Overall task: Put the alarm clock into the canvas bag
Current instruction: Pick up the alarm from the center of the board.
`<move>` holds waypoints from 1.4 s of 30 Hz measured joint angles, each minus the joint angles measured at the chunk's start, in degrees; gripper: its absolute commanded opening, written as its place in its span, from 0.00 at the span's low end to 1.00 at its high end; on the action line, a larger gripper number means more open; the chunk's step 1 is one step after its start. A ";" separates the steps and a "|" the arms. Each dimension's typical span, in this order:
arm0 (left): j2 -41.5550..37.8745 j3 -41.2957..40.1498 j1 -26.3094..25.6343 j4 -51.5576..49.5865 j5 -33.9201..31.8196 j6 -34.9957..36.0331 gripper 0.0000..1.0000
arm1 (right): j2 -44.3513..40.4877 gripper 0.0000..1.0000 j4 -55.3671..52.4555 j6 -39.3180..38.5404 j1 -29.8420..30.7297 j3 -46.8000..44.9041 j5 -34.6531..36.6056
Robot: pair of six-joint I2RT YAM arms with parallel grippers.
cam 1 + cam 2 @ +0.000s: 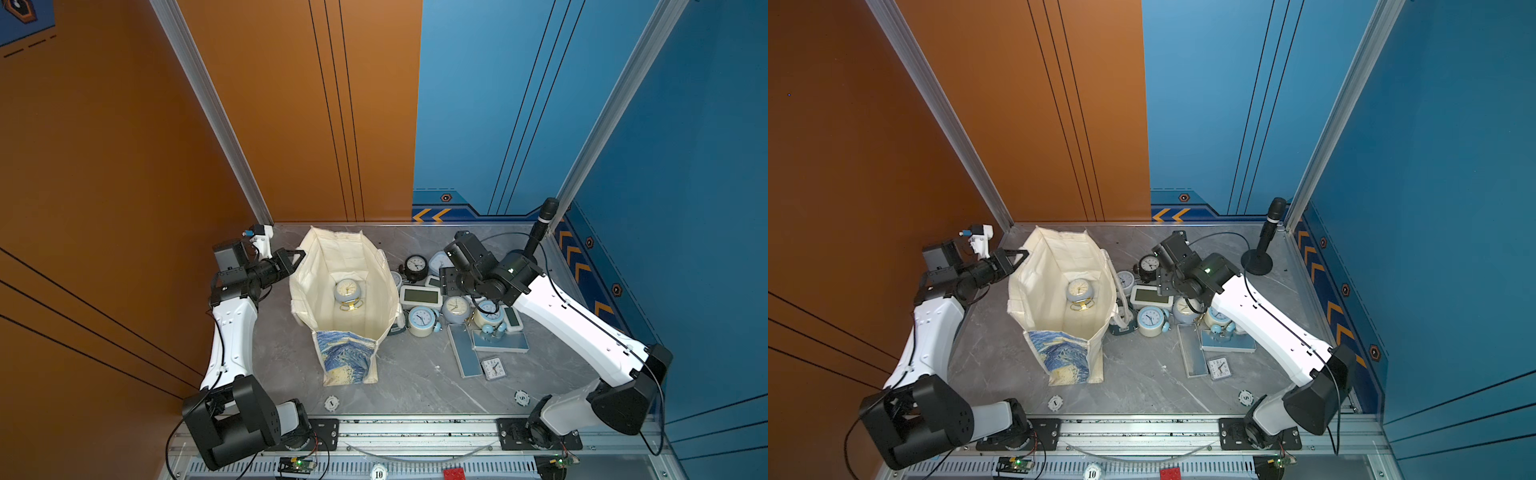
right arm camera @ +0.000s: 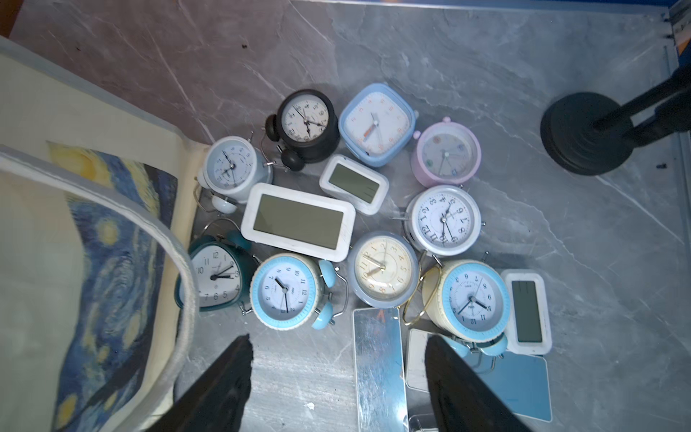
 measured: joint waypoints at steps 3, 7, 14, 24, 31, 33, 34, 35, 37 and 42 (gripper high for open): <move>0.00 0.00 0.00 0.00 0.00 0.00 0.00 | -2.99 0.75 -0.26 0.96 -0.87 -6.62 -1.31; 0.00 0.00 -0.02 0.00 0.00 0.00 0.00 | -3.76 0.75 -0.39 1.86 -1.73 -13.55 -3.78; 0.00 0.00 -0.02 0.00 0.00 0.00 0.00 | -3.78 0.79 3.41 3.04 -2.97 -25.88 -9.84; 0.00 0.00 -0.02 0.00 0.00 0.00 0.00 | -0.11 0.80 11.30 3.30 -4.68 -34.84 -15.65; 0.02 0.00 -0.02 0.00 0.00 0.00 0.00 | 3.19 0.76 15.10 3.30 -4.74 -37.73 -17.18; 0.02 0.00 -0.02 0.00 0.00 0.00 0.00 | 3.78 0.74 15.65 3.30 -4.72 -38.01 -17.62; 0.04 0.00 -0.02 0.02 0.00 0.00 0.00 | 4.09 0.73 15.82 3.28 -4.72 -38.01 -17.70; 0.11 0.00 -0.02 0.02 0.00 0.00 0.00 | 4.28 0.72 16.00 3.28 -4.72 -38.03 -17.81; 0.22 0.00 -0.02 0.02 0.00 0.00 0.00 | 4.39 0.70 16.41 3.28 -4.72 -38.05 -17.99; 0.26 0.00 -0.02 0.04 -0.02 0.00 0.00 | 4.39 0.63 16.85 3.23 -4.72 -38.05 -18.08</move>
